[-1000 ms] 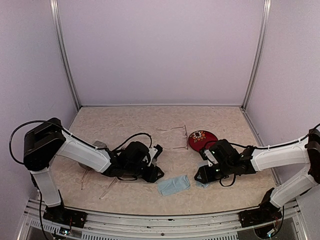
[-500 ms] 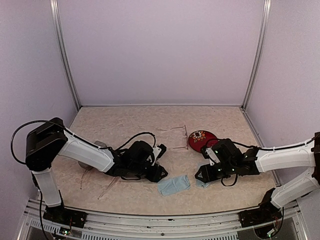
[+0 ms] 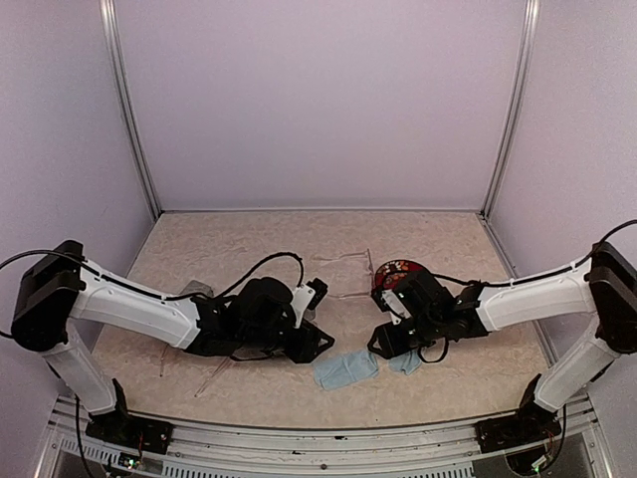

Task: Organize the sunglasses
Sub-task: Pick up the folded cleaning cloth from the center of the board.

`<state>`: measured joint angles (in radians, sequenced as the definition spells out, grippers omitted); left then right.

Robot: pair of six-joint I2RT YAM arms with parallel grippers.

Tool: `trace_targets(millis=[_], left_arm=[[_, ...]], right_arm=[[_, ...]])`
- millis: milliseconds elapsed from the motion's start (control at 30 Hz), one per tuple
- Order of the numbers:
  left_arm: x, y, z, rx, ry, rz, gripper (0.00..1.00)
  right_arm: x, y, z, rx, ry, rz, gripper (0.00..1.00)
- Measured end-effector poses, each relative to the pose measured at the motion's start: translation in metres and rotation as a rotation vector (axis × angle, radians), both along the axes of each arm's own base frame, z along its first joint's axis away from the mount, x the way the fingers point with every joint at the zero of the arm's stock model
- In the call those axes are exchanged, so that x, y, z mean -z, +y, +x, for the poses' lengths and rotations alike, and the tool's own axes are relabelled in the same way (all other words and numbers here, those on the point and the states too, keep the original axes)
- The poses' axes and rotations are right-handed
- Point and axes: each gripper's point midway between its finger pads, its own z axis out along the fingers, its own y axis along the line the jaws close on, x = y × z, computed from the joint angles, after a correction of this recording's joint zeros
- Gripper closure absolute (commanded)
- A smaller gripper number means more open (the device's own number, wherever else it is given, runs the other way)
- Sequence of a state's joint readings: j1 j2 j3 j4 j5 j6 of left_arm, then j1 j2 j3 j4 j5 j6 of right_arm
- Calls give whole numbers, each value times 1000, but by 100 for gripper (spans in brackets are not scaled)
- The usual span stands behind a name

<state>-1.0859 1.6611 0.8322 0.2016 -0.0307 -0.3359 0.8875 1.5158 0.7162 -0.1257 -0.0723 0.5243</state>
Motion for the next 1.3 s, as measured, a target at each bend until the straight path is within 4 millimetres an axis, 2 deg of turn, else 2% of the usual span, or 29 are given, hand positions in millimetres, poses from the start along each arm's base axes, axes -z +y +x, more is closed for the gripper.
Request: trace_targets(millis=[267, 667, 933, 1300], left_arm=[[29, 10, -26, 22, 53, 58, 53], [67, 13, -28, 4, 109, 127, 58], [70, 9, -22, -9, 115, 125, 65], [72, 7, -21, -9, 116, 126, 84]], right_arm=[[18, 8, 4, -18, 36, -15, 65], [15, 15, 10, -21, 61, 68, 71], [22, 15, 10, -21, 75, 80, 75], [23, 18, 9, -27, 75, 103, 83]])
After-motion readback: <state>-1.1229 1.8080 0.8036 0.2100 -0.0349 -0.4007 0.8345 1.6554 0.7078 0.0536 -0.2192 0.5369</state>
